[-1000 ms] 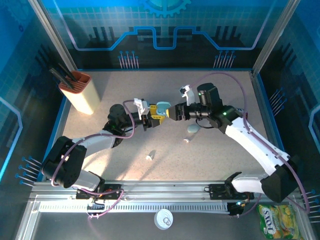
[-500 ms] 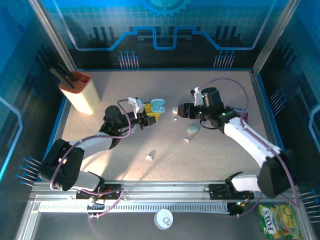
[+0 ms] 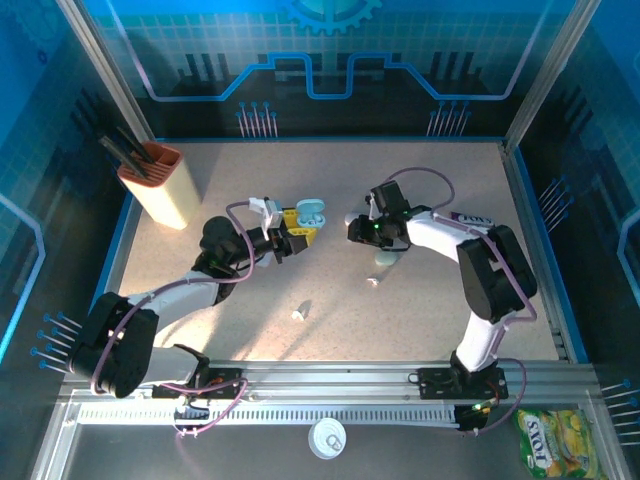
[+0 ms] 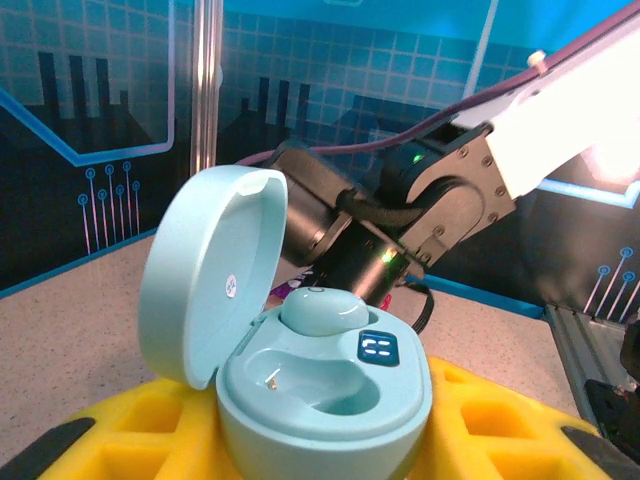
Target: Insert the wireless bluetooth earbuds into the charging case
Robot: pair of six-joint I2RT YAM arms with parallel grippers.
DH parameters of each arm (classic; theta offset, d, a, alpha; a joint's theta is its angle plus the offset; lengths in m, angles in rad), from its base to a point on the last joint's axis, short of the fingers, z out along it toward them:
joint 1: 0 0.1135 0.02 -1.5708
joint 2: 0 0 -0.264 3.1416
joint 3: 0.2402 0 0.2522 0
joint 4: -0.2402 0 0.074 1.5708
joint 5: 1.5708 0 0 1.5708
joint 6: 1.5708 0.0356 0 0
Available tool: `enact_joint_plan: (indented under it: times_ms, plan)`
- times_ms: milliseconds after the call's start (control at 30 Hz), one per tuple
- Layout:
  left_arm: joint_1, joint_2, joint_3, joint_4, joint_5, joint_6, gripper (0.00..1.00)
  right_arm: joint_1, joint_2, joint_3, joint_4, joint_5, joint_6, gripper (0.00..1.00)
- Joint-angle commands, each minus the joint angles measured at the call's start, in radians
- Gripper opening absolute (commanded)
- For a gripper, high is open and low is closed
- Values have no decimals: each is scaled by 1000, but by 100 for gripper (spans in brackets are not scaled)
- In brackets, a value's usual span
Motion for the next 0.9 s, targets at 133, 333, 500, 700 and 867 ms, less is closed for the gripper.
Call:
enact_joint_plan:
  times_ms: [133, 333, 500, 700, 867]
  plan:
    - [5, -12, 0, 11, -7, -10, 39, -12, 93, 59, 57, -44, 41, 34]
    - [5, -9, 0, 12, -7, -19, 39, -26, 126, 59, 67, -51, 52, 28]
    - [5, -5, 1, 15, -3, -31, 39, -26, 139, 62, 75, -58, 52, 23]
    - [3, 0, 3, 17, 1, -37, 39, -28, 154, 74, 61, -52, 49, 16]
    - [4, -2, -1, 15, 0, -37, 39, -27, 120, 65, 36, -38, 30, 12]
